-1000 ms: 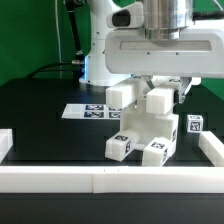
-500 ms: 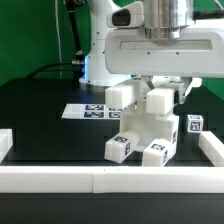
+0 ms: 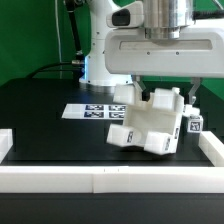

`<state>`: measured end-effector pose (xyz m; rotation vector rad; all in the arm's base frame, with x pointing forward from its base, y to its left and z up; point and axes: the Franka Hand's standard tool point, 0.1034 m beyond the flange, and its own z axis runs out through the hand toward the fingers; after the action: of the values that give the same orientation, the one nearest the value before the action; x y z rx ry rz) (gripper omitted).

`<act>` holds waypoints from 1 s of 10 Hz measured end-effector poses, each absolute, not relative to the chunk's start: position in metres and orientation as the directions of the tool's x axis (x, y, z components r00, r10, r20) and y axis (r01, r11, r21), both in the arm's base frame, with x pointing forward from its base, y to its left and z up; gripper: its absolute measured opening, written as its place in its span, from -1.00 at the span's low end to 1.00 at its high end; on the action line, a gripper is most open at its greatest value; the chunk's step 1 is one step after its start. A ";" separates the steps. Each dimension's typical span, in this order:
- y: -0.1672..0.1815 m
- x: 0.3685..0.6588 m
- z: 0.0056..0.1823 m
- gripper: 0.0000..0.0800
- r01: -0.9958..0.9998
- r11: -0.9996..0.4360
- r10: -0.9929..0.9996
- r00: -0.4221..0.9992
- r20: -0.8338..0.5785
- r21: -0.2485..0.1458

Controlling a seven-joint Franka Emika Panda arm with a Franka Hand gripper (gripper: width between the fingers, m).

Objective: Assemble chair

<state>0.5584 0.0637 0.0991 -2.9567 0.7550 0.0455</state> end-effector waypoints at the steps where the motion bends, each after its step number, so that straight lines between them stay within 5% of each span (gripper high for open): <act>1: 0.064 0.558 0.099 0.61 -0.480 -0.874 -0.477 0.877 -0.051 -0.079; 4: 0.061 0.559 0.099 0.62 -0.475 -0.876 -0.472 0.880 -0.051 -0.079; 10: 0.066 0.549 0.136 0.62 -0.488 -0.866 -0.484 0.873 -0.066 -0.110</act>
Offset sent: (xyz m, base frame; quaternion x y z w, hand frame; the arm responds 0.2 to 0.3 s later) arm 0.0014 -0.0027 0.0039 -0.0003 -0.0032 -0.0066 1.0000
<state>0.5486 0.0665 0.1358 -2.9203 0.7606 0.0542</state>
